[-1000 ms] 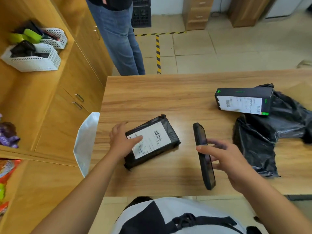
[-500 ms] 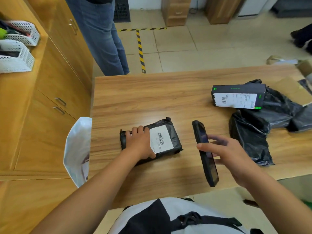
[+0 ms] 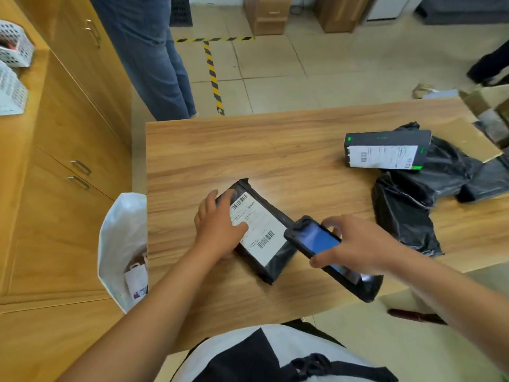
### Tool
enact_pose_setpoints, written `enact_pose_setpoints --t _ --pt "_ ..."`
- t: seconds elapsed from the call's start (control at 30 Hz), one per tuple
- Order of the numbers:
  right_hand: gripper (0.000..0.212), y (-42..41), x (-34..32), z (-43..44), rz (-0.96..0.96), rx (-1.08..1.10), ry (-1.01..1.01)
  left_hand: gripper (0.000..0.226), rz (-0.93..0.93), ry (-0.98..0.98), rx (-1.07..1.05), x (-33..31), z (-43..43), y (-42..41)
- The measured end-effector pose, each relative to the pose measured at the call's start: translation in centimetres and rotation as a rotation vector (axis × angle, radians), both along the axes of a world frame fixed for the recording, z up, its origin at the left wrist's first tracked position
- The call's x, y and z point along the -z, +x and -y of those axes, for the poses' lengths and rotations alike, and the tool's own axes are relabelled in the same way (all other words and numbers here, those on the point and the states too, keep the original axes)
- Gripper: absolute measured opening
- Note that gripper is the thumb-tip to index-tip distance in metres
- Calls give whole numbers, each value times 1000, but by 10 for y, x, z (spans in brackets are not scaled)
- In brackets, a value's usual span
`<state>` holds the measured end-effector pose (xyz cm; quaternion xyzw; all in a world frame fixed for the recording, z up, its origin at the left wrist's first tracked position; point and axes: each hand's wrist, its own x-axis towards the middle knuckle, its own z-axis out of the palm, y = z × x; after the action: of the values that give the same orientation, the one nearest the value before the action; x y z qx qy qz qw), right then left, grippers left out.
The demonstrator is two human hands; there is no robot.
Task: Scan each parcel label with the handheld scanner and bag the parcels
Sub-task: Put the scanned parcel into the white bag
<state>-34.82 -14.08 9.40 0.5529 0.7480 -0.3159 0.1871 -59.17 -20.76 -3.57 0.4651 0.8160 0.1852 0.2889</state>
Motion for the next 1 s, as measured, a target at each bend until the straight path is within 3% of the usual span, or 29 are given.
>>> enact_pose_setpoints --t 0.13,0.23,0.63,1.0 --pt "71 -16 3 -6 206 -231 50 93 152 112 -418 13 25 22" --pt "63 -25 5 -10 296 -319 48 97 322 135 -541 25 29 28" --pt "54 -36 -10 -1 415 -333 9 78 684 233 -309 56 11 18" --pt "53 -30 -10 14 400 -248 -28 77 749 129 -162 64 -3 6"
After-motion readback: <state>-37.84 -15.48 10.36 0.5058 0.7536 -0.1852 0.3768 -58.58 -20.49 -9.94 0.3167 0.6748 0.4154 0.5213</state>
